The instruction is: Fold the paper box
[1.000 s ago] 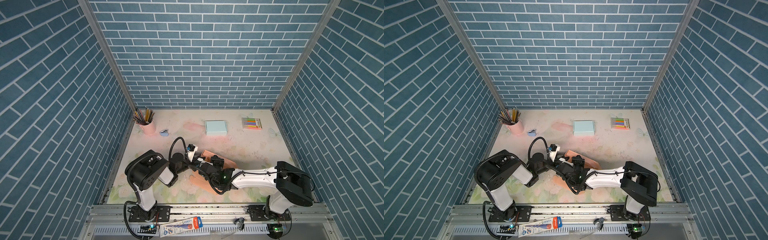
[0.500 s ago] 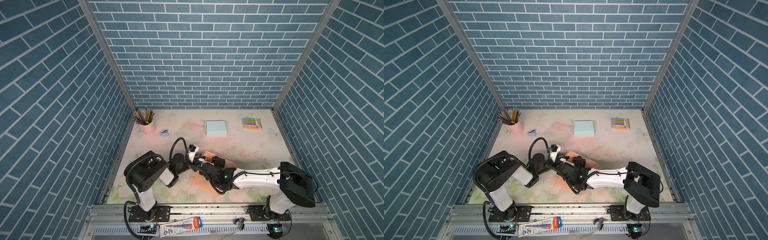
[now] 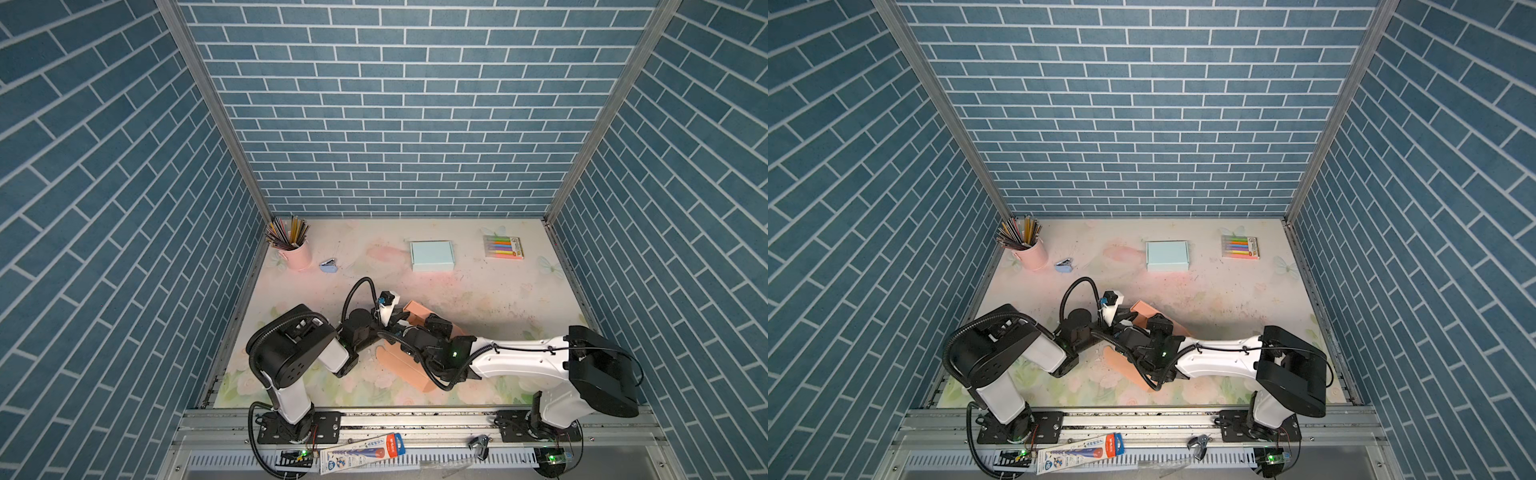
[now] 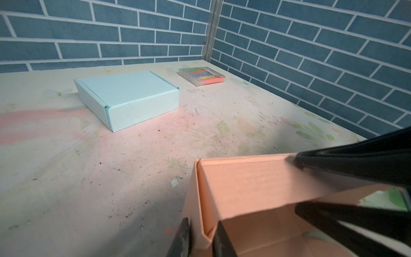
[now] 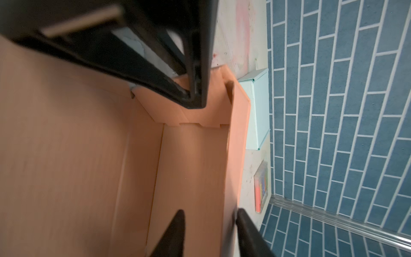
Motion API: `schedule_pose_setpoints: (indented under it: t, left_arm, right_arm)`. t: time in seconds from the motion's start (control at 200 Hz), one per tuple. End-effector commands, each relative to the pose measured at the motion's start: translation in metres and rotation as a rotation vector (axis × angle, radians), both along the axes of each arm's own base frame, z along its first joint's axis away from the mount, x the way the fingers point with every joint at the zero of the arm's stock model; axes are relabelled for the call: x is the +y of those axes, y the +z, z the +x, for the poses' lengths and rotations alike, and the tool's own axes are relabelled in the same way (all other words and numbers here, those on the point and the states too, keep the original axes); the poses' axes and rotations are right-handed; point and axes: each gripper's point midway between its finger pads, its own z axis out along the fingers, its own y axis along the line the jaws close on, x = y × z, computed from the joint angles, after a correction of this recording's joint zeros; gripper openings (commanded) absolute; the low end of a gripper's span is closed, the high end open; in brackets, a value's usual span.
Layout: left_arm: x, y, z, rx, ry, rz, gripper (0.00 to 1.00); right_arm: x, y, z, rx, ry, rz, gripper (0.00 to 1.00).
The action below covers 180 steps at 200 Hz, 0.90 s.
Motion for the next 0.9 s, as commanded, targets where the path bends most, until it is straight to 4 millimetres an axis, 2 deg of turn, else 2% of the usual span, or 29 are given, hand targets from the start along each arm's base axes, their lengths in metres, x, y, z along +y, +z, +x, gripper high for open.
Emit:
schedule_pose_setpoints:
  t: [0.0, 0.14, 0.355, 0.535, 0.66, 0.795, 0.895]
  left_arm:
    - [-0.002, 0.001, -0.003, -0.026, -0.004, 0.026, 0.2]
    - [-0.003, 0.002, -0.003, -0.031, -0.005, 0.03, 0.18]
    - [-0.003, -0.002, -0.002, -0.028, -0.002, 0.046, 0.17]
    - [-0.005, -0.002, -0.001, -0.027, -0.002, 0.049, 0.17]
    - [-0.005, -0.002, 0.0, -0.029, 0.001, 0.056, 0.17]
    - [-0.005, -0.001, 0.0, -0.033, 0.004, 0.062, 0.17]
    - [-0.006, -0.002, 0.0, -0.033, 0.006, 0.066, 0.17]
  right_arm:
    - [0.019, 0.021, -0.008, 0.038, 0.018, 0.174, 0.48]
    - [0.018, 0.027, -0.011, 0.051, 0.022, 0.22, 0.58]
    - [0.015, 0.035, -0.017, 0.086, 0.022, 0.303, 0.64]
    - [0.021, 0.072, -0.033, 0.166, 0.061, 0.53, 0.69]
    - [0.016, 0.1, -0.037, 0.233, 0.068, 0.719, 0.72]
    - [-0.002, 0.119, -0.014, 0.355, -0.016, 0.953, 0.74]
    - [-0.018, 0.117, 0.01, 0.503, -0.104, 1.101, 0.76]
